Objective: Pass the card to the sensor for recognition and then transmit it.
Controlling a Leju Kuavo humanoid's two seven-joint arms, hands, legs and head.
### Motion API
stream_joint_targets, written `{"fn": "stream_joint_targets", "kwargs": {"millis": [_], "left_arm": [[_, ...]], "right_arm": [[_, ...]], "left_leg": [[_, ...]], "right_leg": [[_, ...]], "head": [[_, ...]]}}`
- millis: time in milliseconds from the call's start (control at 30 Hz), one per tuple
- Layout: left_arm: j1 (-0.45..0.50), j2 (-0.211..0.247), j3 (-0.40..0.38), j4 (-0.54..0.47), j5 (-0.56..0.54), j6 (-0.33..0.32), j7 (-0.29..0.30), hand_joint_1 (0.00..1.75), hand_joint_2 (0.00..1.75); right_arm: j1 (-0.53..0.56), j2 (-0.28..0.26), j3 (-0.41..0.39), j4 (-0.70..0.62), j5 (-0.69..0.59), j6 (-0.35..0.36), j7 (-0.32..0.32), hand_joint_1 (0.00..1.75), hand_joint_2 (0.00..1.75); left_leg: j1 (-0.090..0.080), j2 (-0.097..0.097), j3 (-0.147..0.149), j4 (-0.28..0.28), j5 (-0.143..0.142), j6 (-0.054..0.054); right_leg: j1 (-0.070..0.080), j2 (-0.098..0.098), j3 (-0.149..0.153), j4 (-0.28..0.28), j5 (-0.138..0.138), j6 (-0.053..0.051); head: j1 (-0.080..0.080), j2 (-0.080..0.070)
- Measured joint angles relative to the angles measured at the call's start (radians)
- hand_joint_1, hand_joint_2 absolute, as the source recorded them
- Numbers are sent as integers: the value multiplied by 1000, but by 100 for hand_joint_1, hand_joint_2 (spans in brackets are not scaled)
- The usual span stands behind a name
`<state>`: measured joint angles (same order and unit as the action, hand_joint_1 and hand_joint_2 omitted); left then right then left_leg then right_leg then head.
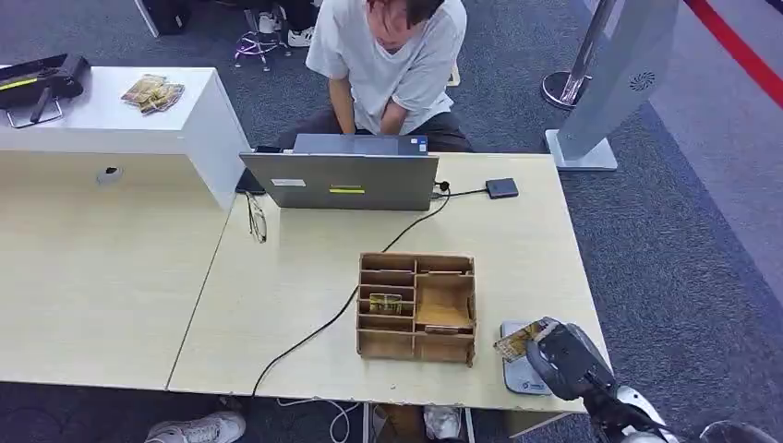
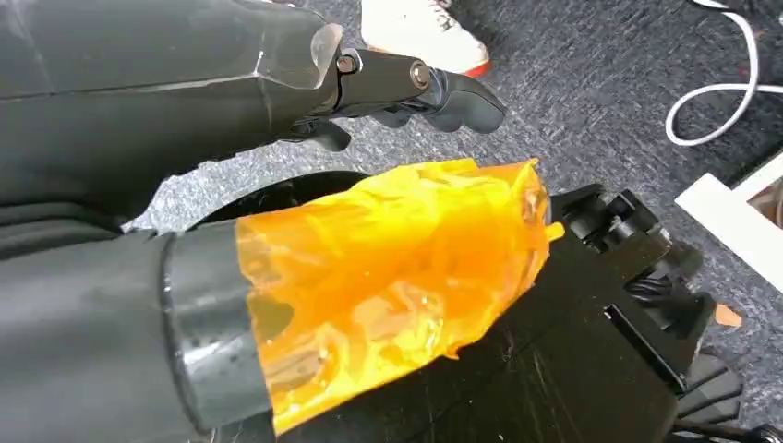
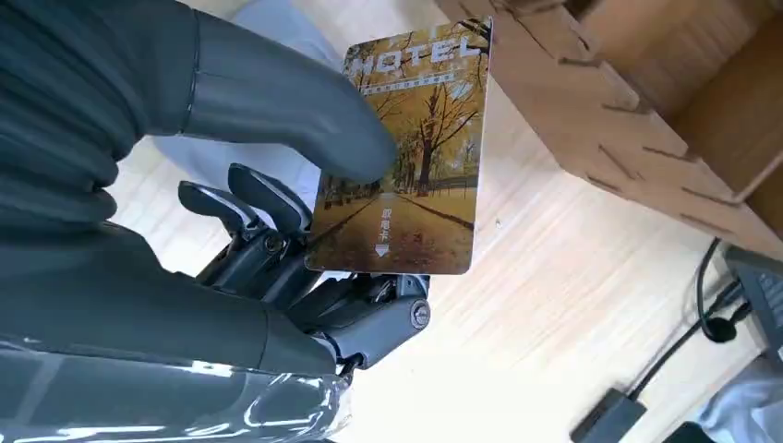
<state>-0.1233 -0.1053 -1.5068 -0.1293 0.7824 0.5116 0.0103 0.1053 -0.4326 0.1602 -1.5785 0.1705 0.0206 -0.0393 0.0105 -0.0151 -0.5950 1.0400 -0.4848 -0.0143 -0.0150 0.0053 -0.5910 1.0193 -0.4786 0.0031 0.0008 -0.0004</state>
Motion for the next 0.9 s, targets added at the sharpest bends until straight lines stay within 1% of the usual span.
{"fn": "stream_joint_targets", "kwargs": {"millis": [267, 400, 600, 700, 900], "left_arm": [[0, 0, 0, 0, 3, -3, 5, 0, 0], [0, 0, 0, 0, 5, -3, 4, 0, 0], [0, 2, 0, 0, 6, -6, -3, 0, 0], [0, 1, 0, 0, 7, -9, 1, 0, 0], [0, 0, 0, 0, 7, -9, 15, 0, 0]], "right_arm": [[-2, 16, 0, 26, 54, -53, 16, 175, 175], [-2, 19, -3, 36, 71, -55, 19, 175, 175], [-2, 20, -3, 41, 93, -50, 52, 175, 175], [-1, 20, -3, 48, 124, -61, 67, 175, 175], [0, 23, -3, 63, 179, -89, 69, 175, 175]], "left_leg": [[0, 0, 0, 0, 0, 0], [0, 0, 0, 0, 0, 0], [0, 0, 0, 0, 0, 0], [0, 0, 0, 0, 0, 0], [0, 0, 0, 0, 0, 0]], "right_leg": [[0, 0, 0, 0, 0, 0], [0, 0, 0, 0, 0, 0], [0, 0, 0, 0, 0, 0], [0, 0, 0, 0, 0, 0], [0, 0, 0, 0, 0, 0]], "head": [[0, 0], [0, 0], [0, 0], [0, 0], [0, 0]]}}
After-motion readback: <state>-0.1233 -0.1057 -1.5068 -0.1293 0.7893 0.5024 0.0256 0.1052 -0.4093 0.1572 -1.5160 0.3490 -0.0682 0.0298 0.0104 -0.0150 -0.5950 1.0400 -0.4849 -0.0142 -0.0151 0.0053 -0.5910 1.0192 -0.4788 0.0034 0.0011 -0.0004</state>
